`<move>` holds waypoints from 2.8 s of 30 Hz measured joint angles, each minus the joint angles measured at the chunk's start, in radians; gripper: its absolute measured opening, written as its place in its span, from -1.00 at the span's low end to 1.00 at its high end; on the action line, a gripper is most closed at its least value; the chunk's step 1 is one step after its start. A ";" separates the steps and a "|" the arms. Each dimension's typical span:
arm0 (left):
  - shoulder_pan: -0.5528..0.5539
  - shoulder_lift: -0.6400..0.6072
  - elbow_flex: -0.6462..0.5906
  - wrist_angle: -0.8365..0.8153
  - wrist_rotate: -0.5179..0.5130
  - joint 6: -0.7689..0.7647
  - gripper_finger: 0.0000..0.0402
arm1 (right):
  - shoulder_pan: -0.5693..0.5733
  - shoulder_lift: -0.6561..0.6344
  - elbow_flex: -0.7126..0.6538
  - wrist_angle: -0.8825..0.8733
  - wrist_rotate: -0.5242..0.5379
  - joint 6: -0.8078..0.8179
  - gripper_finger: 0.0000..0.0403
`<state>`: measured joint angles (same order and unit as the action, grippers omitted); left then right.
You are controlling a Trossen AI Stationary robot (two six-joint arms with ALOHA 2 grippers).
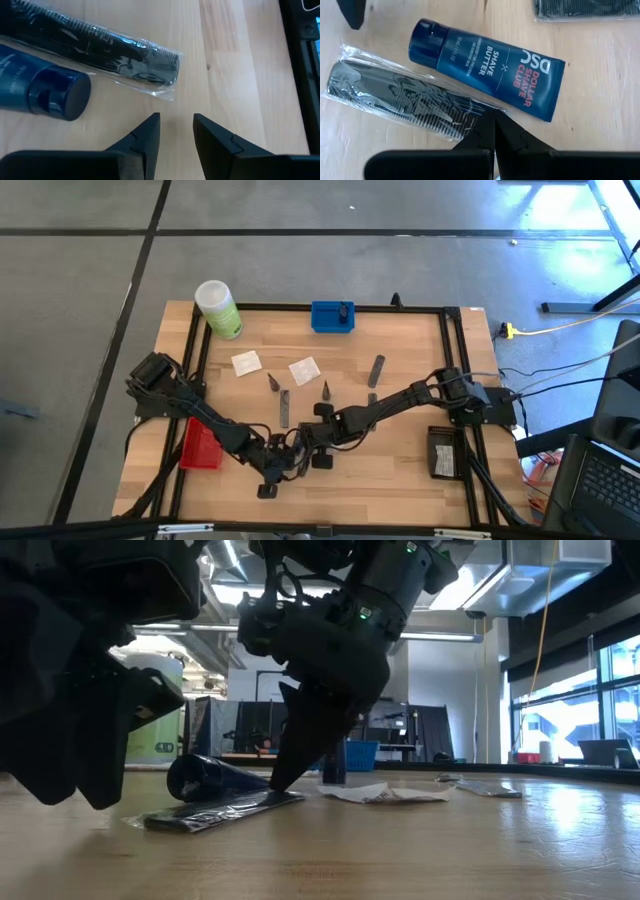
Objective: Pick & Place Travel size toiletries
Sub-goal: Put the black hair comb into the red basket
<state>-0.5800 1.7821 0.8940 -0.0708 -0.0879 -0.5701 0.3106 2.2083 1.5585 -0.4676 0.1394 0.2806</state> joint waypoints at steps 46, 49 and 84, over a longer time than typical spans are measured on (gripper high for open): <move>-0.001 0.000 0.000 0.000 0.003 -0.011 -0.43 | -0.015 -0.017 -0.001 -0.042 0.052 -0.019 -1.00; -0.001 0.000 0.000 0.000 0.003 -0.011 -0.43 | -0.015 -0.007 0.000 -0.035 0.055 -0.018 -1.00; -0.001 0.000 0.000 0.015 0.011 -0.011 -0.43 | 0.014 -0.035 -0.004 -0.129 0.085 0.040 -1.00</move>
<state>-0.5808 1.7821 0.8940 -0.0559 -0.0769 -0.5808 0.3250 2.1735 1.5543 -0.5967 0.2248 0.3204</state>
